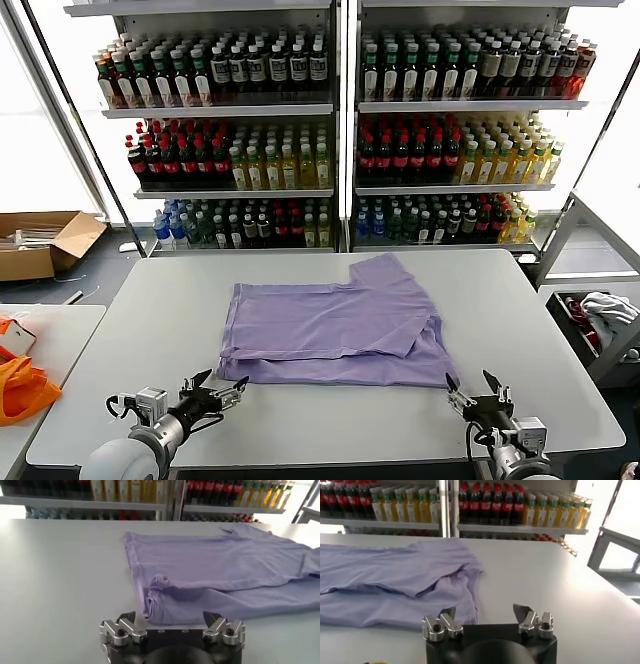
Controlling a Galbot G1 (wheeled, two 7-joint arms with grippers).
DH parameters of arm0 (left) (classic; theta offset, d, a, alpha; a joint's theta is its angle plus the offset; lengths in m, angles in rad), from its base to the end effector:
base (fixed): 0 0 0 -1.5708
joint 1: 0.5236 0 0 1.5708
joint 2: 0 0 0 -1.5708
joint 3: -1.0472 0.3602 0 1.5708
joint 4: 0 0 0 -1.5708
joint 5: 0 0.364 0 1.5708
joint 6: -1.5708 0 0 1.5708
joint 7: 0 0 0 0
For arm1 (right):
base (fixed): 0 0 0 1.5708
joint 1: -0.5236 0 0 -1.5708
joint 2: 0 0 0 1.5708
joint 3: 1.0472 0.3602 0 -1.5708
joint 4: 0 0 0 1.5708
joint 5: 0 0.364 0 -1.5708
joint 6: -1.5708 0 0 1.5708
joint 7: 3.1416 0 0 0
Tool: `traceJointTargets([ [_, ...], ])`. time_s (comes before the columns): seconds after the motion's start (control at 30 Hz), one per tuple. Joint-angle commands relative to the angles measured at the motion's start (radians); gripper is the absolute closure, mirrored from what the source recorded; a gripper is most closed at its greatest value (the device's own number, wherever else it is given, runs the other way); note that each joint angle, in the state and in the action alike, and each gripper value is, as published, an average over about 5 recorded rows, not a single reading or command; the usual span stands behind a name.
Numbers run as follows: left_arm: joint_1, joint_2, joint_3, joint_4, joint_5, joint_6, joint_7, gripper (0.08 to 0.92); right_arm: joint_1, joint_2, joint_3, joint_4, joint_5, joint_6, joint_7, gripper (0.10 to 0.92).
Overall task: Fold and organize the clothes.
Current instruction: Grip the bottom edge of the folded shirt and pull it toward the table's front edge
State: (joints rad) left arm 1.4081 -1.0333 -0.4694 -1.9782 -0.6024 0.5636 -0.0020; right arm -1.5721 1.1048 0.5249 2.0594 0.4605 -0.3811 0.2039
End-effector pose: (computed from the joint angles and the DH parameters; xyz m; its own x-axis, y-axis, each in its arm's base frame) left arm 0.2434 0.0950 -0.3001 -0.7882 0.2665 0.5547 0.2387 0.9632 -0.1236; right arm 0.1935 -0.0854 -0.3073 -0.8948 -0.0079 0.4463 -0.0249 0.9992 -0.0322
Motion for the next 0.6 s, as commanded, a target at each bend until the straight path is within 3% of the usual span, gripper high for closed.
traceJointTargets([
  [0.03,-0.030,-0.015,0.000,0.022,-0.013,0.000,-0.001,0.177,0.020,0.018,-0.038,-0.026,0.020,-0.024,0.012,0.415],
  [0.17,-0.050,-0.015,0.004,0.045,-0.035,0.001,-0.001,0.177,0.042,0.026,-0.058,-0.041,0.044,-0.020,0.019,0.425],
  [0.3,-0.063,-0.016,0.010,0.061,-0.039,0.001,0.000,0.183,0.076,0.027,-0.082,-0.053,0.064,-0.022,0.038,0.485],
  [0.6,-0.055,-0.011,0.015,0.070,-0.034,0.001,0.004,0.414,0.127,0.016,-0.121,-0.075,0.067,-0.005,0.035,0.677],
])
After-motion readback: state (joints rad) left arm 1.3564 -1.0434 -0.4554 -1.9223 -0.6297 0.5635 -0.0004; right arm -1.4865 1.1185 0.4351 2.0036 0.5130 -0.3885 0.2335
